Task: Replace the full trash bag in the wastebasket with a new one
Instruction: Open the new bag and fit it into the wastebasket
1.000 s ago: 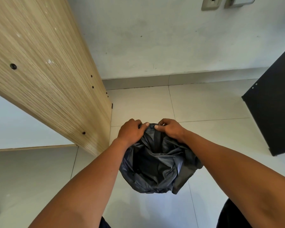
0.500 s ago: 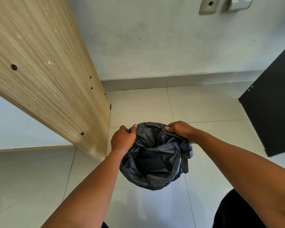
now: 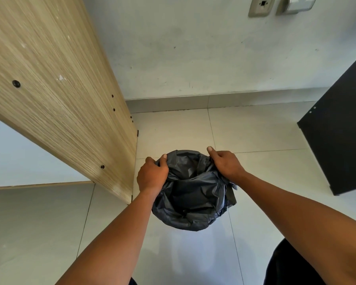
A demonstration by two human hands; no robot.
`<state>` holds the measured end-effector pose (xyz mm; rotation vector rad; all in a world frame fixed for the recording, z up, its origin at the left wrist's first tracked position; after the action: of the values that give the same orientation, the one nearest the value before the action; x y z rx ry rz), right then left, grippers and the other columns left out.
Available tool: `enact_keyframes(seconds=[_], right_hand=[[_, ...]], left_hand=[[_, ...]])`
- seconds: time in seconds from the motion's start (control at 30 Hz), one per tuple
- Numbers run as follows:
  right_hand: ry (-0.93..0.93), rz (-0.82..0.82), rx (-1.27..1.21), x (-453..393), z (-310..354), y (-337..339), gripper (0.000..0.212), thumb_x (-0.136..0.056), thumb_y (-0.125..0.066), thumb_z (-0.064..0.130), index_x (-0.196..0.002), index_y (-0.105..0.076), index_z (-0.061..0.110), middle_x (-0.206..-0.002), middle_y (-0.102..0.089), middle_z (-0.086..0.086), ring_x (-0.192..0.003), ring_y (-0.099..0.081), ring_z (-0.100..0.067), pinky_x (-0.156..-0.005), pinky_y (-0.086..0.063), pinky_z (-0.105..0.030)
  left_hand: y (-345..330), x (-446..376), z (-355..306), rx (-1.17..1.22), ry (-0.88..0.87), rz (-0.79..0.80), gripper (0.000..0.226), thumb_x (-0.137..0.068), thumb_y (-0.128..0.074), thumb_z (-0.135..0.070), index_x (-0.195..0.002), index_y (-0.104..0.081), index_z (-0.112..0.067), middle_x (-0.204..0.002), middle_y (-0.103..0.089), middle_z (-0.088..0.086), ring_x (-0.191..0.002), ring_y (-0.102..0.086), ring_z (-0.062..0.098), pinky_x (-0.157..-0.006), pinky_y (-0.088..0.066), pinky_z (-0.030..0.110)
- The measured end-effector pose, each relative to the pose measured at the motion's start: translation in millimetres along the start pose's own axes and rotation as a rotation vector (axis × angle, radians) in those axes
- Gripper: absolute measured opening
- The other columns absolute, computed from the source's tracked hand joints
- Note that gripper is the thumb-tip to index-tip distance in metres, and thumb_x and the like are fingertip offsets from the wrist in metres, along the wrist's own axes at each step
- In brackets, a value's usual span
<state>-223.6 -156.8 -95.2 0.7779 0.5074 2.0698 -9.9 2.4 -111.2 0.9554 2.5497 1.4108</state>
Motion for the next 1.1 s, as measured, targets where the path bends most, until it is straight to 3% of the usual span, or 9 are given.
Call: enact_keyframes(seconds=[0.1, 0.2, 0.33, 0.47, 0.7, 0.87, 0.97, 1.03, 1.1], right_hand=[[-0.068, 0.073, 0.051, -1.2, 1.1, -2.3, 0.070, -0.095, -0.036, 0.071, -0.087, -0.070, 0.010, -0.087, -0.069, -0.005, -0.083, -0.065, -0.024, -0.075, -0.047, -0.033], [-0.165, 0.023, 0.006, -6.8, -4.4, -5.6, 0.059, -0.104, -0.032, 0.054, -0.095, -0.066, 0.007, -0.098, -0.066, -0.013, -0.095, -0.062, -0.031, -0.084, -0.046, -0.037], [-0.267, -0.084, -0.234, -12.4, -12.5, -10.7, 0.046, -0.106, -0.040, 0.043, -0.104, -0.065, 0.005, -0.100, -0.063, -0.012, -0.090, -0.057, -0.029, -0.081, -0.043, -0.034], [-0.365, -0.126, -0.335, -14.6, -20.1, -18.9, 0.046, -0.103, -0.047, 0.042, -0.095, -0.066, 0.001, -0.093, -0.063, -0.013, -0.077, -0.055, -0.024, -0.077, -0.043, -0.034], [-0.392, -0.201, -0.258, -14.5, -27.6, -9.0, 0.046, -0.091, -0.065, 0.051, -0.087, -0.063, 0.006, -0.093, -0.068, -0.014, -0.090, -0.063, -0.034, -0.081, -0.053, -0.039], [-0.185, -0.259, 0.053, 4.9, -12.4, -5.2, 0.062, -0.098, -0.037, 0.065, -0.070, -0.060, 0.014, -0.075, -0.064, -0.006, -0.078, -0.064, -0.028, -0.070, -0.050, -0.034], [-0.193, -0.222, 0.139, 9.5, -5.0, -16.0, 0.085, -0.086, -0.024, 0.085, -0.103, -0.067, 0.013, -0.102, -0.068, -0.009, -0.097, -0.065, -0.031, -0.083, -0.053, -0.039], [-0.219, -0.231, 0.123, 9.0, -3.9, -20.2, 0.084, -0.091, -0.025, 0.079, -0.124, -0.059, 0.010, -0.119, -0.065, -0.014, -0.109, -0.062, -0.034, -0.087, -0.048, -0.041], [-0.228, -0.267, 0.096, 8.9, -4.6, -20.2, 0.078, -0.094, -0.026, 0.074, -0.125, -0.055, 0.009, -0.120, -0.065, -0.016, -0.108, -0.062, -0.035, -0.085, -0.048, -0.041]], left_hand=[[-1.9, 3.5, -0.6, 0.028, 0.067, -0.040, 0.062, -0.101, -0.037, -0.062, -0.118, -0.056, -0.005, -0.105, -0.069, 0.011, -0.086, -0.059, 0.027, -0.067, -0.042, 0.034], [-4.3, 10.1, -3.2, 0.033, 0.101, -0.064, 0.061, -0.102, -0.036, -0.061, -0.116, -0.056, -0.004, -0.104, -0.069, 0.012, -0.080, -0.054, 0.024, -0.066, -0.041, 0.035], [-3.5, 17.6, -1.1, 0.027, 0.135, -0.073, 0.061, -0.102, -0.035, -0.060, -0.115, -0.055, -0.004, -0.103, -0.067, 0.011, -0.079, -0.053, 0.023, -0.065, -0.040, 0.034], [-3.1, 21.4, 2.9, 0.031, 0.144, -0.074, 0.059, -0.102, -0.036, -0.060, -0.113, -0.055, -0.005, -0.102, -0.068, 0.011, -0.078, -0.054, 0.022, -0.063, -0.040, 0.033], [-3.3, 21.2, 4.1, 0.055, 0.160, -0.076, 0.060, -0.101, -0.037, -0.061, -0.114, -0.055, -0.005, -0.105, -0.068, 0.011, -0.080, -0.053, 0.023, -0.067, -0.042, 0.035], [-5.7, 20.1, 4.5, 0.078, 0.204, -0.091, 0.063, -0.100, -0.034, -0.063, -0.114, -0.055, -0.006, -0.103, -0.068, 0.011, -0.082, -0.058, 0.026, -0.069, -0.049, 0.038], [-6.3, 20.4, 2.8, 0.092, 0.225, -0.111, 0.063, -0.100, -0.034, -0.064, -0.113, -0.054, -0.006, -0.101, -0.067, 0.010, -0.080, -0.058, 0.027, -0.069, -0.050, 0.039], [-7.0, 20.8, 1.2, 0.085, 0.226, -0.117, 0.062, -0.101, -0.034, -0.063, -0.113, -0.054, -0.006, -0.099, -0.067, 0.009, -0.077, -0.055, 0.025, -0.067, -0.046, 0.037], [-7.0, 21.3, 1.0, 0.084, 0.227, -0.126, 0.063, -0.101, -0.034, -0.063, -0.114, -0.054, -0.006, -0.097, -0.065, 0.008, -0.077, -0.054, 0.024, -0.066, -0.044, 0.036]])
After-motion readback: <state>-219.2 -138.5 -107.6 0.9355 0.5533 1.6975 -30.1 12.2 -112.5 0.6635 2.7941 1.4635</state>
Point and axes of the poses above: each hand's wrist, its own x-axis away from the middle knuckle, its own y-axis out of the back of the hand, z = x × y, the point moved 5 cm from there along -x, towards the middle knuckle
